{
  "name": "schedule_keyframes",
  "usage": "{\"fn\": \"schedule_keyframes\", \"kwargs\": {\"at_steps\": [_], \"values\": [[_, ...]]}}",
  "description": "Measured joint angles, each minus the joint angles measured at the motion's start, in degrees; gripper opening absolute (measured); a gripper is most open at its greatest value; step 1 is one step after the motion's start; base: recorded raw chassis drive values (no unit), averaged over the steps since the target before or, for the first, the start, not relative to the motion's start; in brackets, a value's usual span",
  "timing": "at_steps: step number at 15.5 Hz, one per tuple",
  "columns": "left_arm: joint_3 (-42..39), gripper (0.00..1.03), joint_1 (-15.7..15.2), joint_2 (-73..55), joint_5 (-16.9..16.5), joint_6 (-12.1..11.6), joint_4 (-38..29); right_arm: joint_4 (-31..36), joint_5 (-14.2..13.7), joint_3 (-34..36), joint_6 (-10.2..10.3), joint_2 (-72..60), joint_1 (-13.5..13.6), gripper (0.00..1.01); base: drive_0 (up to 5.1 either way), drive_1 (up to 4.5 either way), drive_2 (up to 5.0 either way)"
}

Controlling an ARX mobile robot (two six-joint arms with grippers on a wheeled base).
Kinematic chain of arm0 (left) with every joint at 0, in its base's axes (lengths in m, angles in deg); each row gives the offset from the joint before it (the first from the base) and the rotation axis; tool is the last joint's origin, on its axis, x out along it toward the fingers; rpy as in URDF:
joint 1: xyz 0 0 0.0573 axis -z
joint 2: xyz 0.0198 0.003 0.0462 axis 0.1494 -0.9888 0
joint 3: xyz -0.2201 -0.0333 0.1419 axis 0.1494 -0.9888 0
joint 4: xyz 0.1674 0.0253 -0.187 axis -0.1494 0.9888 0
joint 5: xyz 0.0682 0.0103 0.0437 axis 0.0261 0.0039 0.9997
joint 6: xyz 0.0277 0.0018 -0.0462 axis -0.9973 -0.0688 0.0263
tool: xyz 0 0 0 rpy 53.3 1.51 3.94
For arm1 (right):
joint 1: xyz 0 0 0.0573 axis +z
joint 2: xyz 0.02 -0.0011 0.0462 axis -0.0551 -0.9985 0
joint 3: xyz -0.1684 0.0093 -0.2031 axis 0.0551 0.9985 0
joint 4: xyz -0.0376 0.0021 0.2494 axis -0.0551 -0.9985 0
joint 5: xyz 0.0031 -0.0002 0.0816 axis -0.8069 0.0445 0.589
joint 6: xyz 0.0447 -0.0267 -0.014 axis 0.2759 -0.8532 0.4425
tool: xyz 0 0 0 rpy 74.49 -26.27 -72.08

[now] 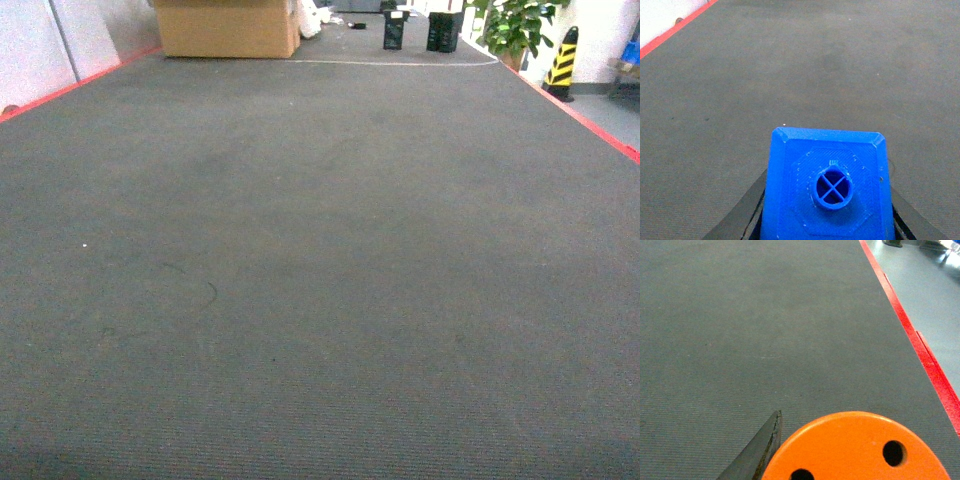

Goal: Sort blue parts and orange caps into right shelf containers

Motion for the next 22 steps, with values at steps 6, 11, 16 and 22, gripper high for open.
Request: {"fn": "schedule_keyframes", "kwargs": {"at_steps": [6, 11, 16, 22], "values": [[0.0, 0.45, -0.3, 0.0, 0.3, 0.0, 0.0, 0.0, 0.1, 0.0, 0.0, 0.0, 0.0, 0.43, 0.0, 0.0, 0.0], [0.0, 0.45, -0.3, 0.1, 0.2, 0.0, 0.0, -0.2, 0.0, 0.0, 0.0, 0.1, 0.0, 0.43, 0.0, 0.0, 0.0], [0.0, 0.45, -0.3, 0.1, 0.2, 0.0, -0.1, 0.0, 0.0, 0.0, 0.0, 0.2, 0.0, 0.43, 0.0, 0.0, 0.0], [0.0, 0.44, -0.2, 0.0, 0.2, 0.0, -0.2, 0.0, 0.0, 0.0, 0.0, 0.2, 0.0, 0.43, 5.0, -2.42, -2.4]]}}
